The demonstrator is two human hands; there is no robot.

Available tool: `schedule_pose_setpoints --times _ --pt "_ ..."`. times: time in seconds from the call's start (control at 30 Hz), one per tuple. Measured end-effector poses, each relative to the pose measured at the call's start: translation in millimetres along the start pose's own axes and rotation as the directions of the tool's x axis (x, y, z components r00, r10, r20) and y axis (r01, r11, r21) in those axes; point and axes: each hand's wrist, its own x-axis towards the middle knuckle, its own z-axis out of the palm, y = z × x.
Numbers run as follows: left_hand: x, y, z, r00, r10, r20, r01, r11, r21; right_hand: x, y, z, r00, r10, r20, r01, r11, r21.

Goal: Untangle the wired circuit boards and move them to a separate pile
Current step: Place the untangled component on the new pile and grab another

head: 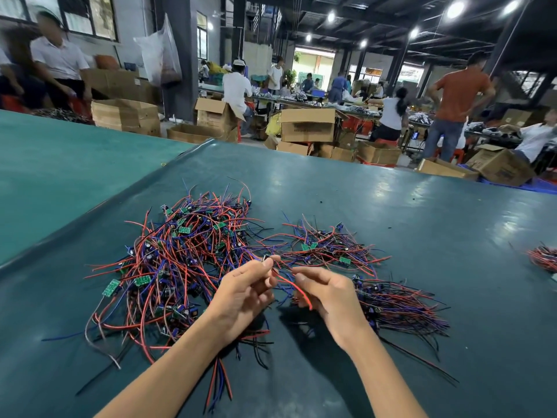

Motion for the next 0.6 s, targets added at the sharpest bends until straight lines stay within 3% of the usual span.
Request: schedule_pose_setpoints --times 0.2,0.27,0.4,0.5,0.6 --pt "1 1 6 0.994 0.108 0.004 -0.108 0.994 -0.037 -23 6 19 0.965 -0.199 0.173 0.219 0.97 -0.104" --pt "1 -1 12 0.99 0.138 0.017 -0.138 0.99 -0.014 -23 2 27 0.959 -0.25 0.136 0.252 0.968 0.001" --pt "1 -4 18 0.981 0.172 0.089 -0.174 0.985 0.011 -16 -6 32 0.984 -0.179 -0.006 0.164 0.892 0.422" --pt "-2 -3 16 0.962 0.219 0.163 -0.225 0.974 0.018 -12 -17 27 0.979 -0.187 -0.076 0.201 0.867 0.456" --pt "-1 -4 11 0.953 0.284 0.109 -0.297 0.944 0.141 -8 -30 21 0.974 -0.207 -0.094 0.227 0.863 0.45"
